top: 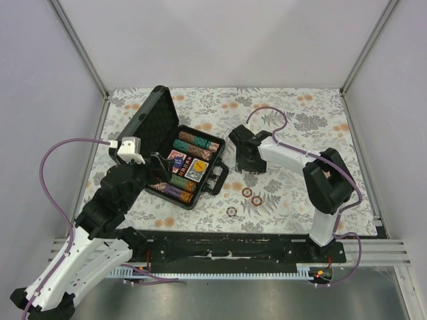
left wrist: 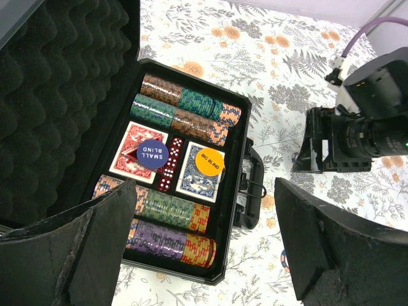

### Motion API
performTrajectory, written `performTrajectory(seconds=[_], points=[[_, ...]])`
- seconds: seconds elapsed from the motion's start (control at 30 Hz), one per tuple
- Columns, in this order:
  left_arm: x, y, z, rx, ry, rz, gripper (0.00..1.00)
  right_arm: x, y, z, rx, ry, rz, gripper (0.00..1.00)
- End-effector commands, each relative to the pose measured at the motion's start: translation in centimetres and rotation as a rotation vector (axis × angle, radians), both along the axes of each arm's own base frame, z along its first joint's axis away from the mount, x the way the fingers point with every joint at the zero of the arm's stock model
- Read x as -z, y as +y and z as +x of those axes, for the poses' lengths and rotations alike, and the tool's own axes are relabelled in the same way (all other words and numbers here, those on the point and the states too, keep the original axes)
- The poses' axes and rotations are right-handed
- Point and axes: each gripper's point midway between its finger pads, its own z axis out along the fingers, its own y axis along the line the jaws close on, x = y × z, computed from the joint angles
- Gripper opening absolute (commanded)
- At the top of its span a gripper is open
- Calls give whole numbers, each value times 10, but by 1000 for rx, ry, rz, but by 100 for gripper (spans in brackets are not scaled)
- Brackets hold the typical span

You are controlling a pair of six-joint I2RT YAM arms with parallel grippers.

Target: Pack up texas hold em set

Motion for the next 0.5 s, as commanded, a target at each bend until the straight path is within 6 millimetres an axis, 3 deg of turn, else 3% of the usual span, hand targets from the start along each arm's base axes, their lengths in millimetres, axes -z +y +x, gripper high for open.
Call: performTrajectory(seconds=[0.0,0.47], points=[[-12,-2,3,10,-43,-1,94,14,-10,21,77,-32,-68,70],[-12,4,3,-16,-48,10,94,52,-26,32,166,5,-75,69]])
